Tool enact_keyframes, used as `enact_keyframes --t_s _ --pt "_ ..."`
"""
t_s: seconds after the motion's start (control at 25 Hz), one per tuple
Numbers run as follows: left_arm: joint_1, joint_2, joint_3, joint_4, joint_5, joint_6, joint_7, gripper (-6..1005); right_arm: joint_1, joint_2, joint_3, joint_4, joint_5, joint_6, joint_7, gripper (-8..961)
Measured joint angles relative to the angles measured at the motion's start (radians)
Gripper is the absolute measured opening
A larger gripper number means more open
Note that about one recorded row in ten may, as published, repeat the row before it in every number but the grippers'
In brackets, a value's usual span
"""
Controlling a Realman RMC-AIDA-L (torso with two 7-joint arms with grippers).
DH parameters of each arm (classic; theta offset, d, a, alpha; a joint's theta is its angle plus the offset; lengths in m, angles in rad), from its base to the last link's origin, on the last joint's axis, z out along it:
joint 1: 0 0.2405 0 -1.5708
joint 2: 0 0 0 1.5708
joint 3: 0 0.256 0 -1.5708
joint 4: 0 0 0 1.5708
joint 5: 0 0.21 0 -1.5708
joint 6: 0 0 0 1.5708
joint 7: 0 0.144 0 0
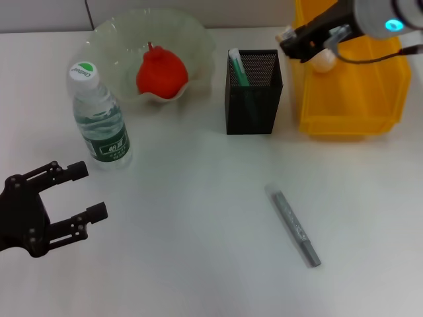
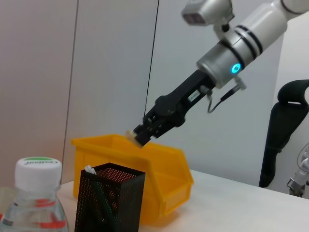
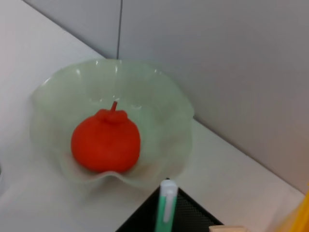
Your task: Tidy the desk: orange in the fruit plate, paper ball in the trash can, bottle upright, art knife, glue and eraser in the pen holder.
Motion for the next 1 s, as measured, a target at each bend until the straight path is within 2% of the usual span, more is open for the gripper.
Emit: enact_keyframes --t_s 0.28,0.48,0.52,0.56,0.6,0.64,0.72,0.76,0.8,1.0 --pt "-0.002 0.000 0.000 0.000 0.000 -0.009 -0.002 769 0.026 -0.001 -0.073 0.130 0.042 0.130 -0.021 261" --pt "-0.003 0.000 0.000 0.000 0.000 -0.009 -0.005 769 0.031 0.000 -0.068 0.136 0.054 0.128 -0.026 416" --pt "-0.002 0.001 0.001 0.001 0.000 -0.006 -0.008 769 0.015 -0.001 -0.066 0.082 0.053 0.075 -0.023 448" --pt "-0.002 0.001 0.001 0.001 0.000 -0.006 -0.008 769 0.015 -0.001 -0.066 0.082 0.053 0.075 -0.023 481" --pt "0.000 0.002 0.001 0.002 0.000 -0.004 -0.009 769 -0.012 -0.001 -0.064 -0.004 0.053 -0.004 -0.020 514" --pt "0.001 0.003 0.002 0.003 0.000 -0.003 -0.010 769 -0.012 -0.001 -0.064 -0.004 0.053 -0.004 -0.020 537" --pt "0.004 0.006 0.001 0.003 0.000 -0.002 -0.012 769 -0.048 0.000 -0.058 -0.128 0.054 -0.152 -0.008 584" --pt "0.004 0.007 0.001 0.003 0.000 -0.002 -0.012 769 -0.048 0.000 -0.058 -0.128 0.054 -0.152 -0.008 607" --pt "0.004 0.007 0.000 0.003 0.000 -0.002 -0.012 769 -0.049 0.001 -0.060 -0.165 0.054 -0.250 0.015 630" --pt "0.000 0.008 0.000 0.004 -0.001 -0.002 -0.012 769 -0.013 0.001 -0.079 -0.156 0.051 -0.430 0.110 628"
